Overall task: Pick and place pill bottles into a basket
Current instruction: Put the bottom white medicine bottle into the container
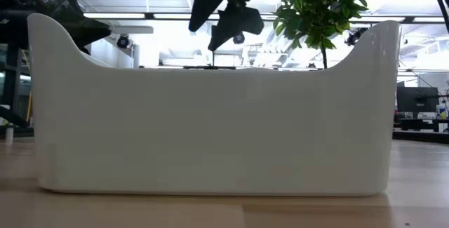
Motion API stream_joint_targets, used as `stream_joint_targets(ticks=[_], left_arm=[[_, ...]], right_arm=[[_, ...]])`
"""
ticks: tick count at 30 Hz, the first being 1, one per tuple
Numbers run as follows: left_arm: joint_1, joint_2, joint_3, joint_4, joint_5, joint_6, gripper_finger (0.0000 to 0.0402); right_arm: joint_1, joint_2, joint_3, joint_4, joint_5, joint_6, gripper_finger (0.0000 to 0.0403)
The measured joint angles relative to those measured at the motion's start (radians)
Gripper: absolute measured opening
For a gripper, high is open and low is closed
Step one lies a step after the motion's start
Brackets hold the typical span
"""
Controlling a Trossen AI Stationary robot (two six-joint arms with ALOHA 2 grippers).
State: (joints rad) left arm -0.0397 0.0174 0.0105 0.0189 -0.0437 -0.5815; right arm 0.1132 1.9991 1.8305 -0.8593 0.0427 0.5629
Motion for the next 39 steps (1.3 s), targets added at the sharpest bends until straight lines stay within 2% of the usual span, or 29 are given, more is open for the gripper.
stream_joint_targets(ticks=[8, 25, 39], left_arm=[[0.0, 0.0, 0.0, 0.0, 0.0, 0.0, 0.0067], [0.0, 0.0, 0.0, 0.0, 0.0, 0.0, 0.0067], [0.0, 0.0, 0.0, 0.0, 0.0, 0.001, 0.0067]], right_arm=[[-0.031, 0.014, 0.0, 0.019, -0.015, -0.024, 0.0244], [-0.048, 0.165, -0.001, 0.115, -0.128, -0.04, 0.0244], [-0.094, 0.193, -0.001, 0.14, -0.101, -0.045, 0.0244]])
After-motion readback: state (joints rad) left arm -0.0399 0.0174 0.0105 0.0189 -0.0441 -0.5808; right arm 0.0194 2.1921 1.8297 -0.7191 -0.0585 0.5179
